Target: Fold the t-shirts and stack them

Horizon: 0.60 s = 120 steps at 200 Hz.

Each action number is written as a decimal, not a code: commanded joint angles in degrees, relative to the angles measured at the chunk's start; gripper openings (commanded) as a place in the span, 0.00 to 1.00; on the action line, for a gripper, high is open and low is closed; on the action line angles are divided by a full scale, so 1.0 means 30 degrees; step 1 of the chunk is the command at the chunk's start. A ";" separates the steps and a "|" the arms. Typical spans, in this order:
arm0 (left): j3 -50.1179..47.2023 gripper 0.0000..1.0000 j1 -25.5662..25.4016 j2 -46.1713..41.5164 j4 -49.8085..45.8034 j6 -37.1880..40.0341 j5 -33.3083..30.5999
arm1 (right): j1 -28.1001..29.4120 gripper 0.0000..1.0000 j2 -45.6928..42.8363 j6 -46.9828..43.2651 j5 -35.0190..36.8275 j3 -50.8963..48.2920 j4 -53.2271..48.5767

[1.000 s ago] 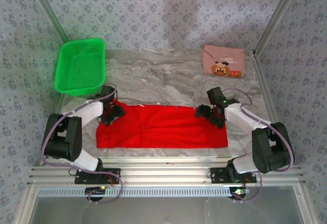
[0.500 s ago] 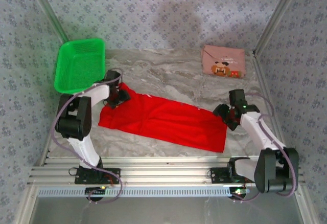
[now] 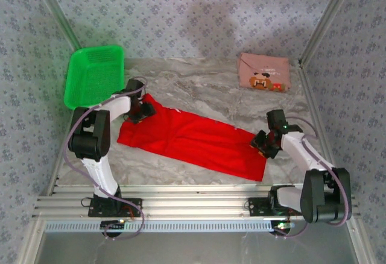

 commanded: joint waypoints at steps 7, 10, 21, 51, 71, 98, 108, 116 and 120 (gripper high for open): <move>0.0125 0.61 -0.0089 0.0516 -0.0102 0.0593 0.0687 | 0.1167 0.40 0.1342 -0.0905 0.0983 0.1287 -0.0812; 0.0162 0.61 -0.0089 0.0522 -0.0087 0.0607 0.0702 | 0.1272 0.40 0.1485 -0.0964 0.1206 0.1325 -0.0916; 0.0212 0.61 -0.0089 0.0522 -0.0131 0.0689 0.0745 | 0.1479 0.37 0.1856 -0.1106 0.1757 0.1447 -0.1114; 0.0249 0.61 -0.0089 0.0408 -0.0213 0.0934 0.0746 | 0.1507 0.32 0.2047 -0.1006 0.2928 0.1492 -0.0991; 0.0298 0.61 -0.0103 0.0362 -0.0201 0.1019 0.0804 | 0.1453 0.31 0.2469 -0.1006 0.3228 0.1679 -0.1215; 0.0227 0.61 -0.0076 0.0376 -0.0174 0.1077 0.0805 | 0.1253 0.30 0.3208 -0.1297 0.3868 0.1922 -0.1487; 0.0219 0.61 -0.0061 0.0376 -0.0188 0.1121 0.0804 | 0.1194 0.30 0.3370 -0.1343 0.4048 0.2005 -0.1576; 0.0222 0.61 -0.0067 0.0373 -0.0187 0.1136 0.0788 | 0.1168 0.30 0.3461 -0.1329 0.4201 0.2017 -0.1603; 0.0187 0.61 -0.0059 0.0363 -0.0183 0.1136 0.0776 | 0.1137 0.30 0.3526 -0.1328 0.4319 0.2027 -0.1609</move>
